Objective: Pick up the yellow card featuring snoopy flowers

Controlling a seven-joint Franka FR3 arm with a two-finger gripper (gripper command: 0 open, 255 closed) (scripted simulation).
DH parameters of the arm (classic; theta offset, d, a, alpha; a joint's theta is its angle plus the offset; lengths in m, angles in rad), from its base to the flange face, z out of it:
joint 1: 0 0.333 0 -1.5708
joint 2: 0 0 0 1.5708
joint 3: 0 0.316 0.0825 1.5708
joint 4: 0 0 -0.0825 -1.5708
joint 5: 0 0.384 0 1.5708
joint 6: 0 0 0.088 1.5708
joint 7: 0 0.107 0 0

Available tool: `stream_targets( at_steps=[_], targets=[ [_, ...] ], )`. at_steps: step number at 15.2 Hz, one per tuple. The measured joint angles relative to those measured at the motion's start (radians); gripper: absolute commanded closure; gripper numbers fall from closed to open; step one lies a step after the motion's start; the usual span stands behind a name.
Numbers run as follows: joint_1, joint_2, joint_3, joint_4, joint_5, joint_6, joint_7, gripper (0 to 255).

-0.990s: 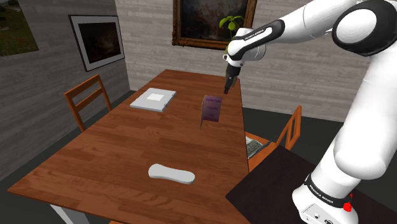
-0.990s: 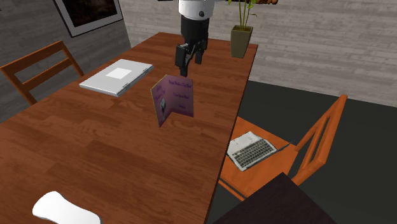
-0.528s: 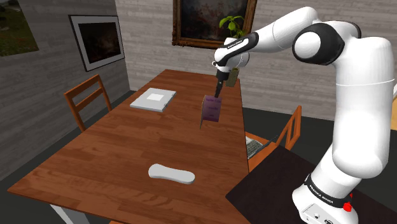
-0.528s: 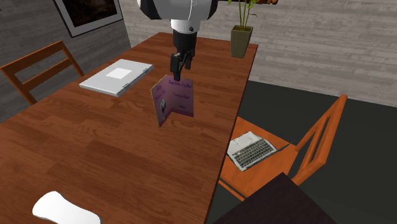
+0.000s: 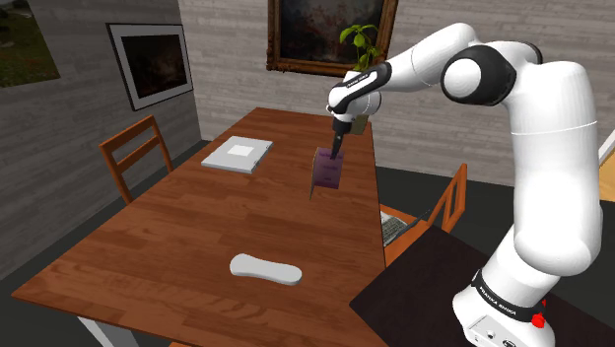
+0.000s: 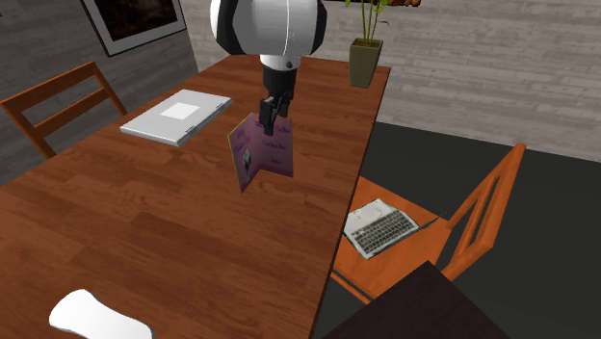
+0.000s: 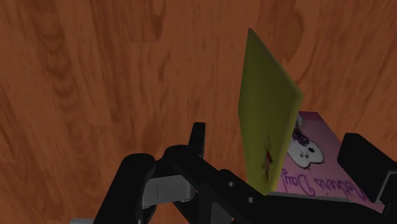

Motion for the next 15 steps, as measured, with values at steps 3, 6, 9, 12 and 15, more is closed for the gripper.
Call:
stream_targets(
  at_steps=[3, 6, 9, 12, 15],
  targets=[
    [-0.001, 0.006, 0.001, -0.002, 0.002, 0.008, -0.002, 255],
    [-0.001, 0.006, 0.001, -0.002, 0.002, 0.009, -0.002, 255],
    [-0.001, 0.006, 0.001, -0.002, 0.002, 0.009, -0.002, 255],
    [0.0, 0.002, 0.001, -0.003, 0.001, 0.005, -0.001, 255],
    [0.003, -0.018, -0.004, 0.004, -0.007, -0.021, 0.006, 255]
  ],
)
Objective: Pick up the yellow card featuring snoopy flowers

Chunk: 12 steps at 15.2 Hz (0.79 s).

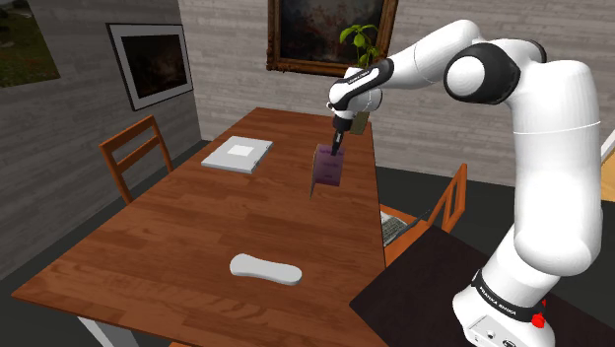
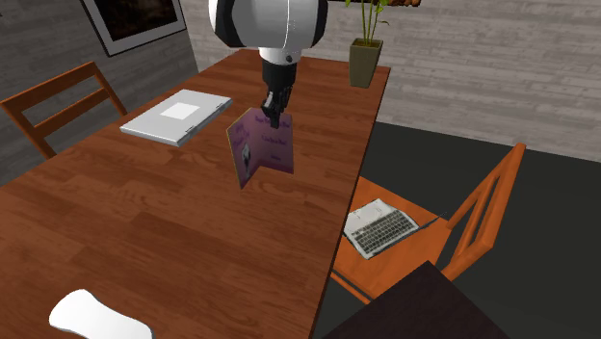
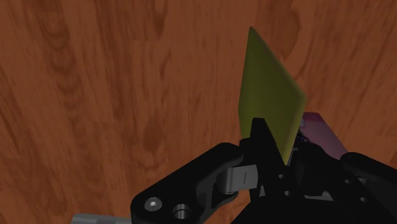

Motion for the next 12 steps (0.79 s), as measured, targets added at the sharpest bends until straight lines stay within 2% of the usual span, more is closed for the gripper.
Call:
stream_targets(
  at_steps=[12],
  targets=[
    [0.005, -0.062, -0.014, 0.064, -0.028, -0.122, 0.027, 255]
  ],
)
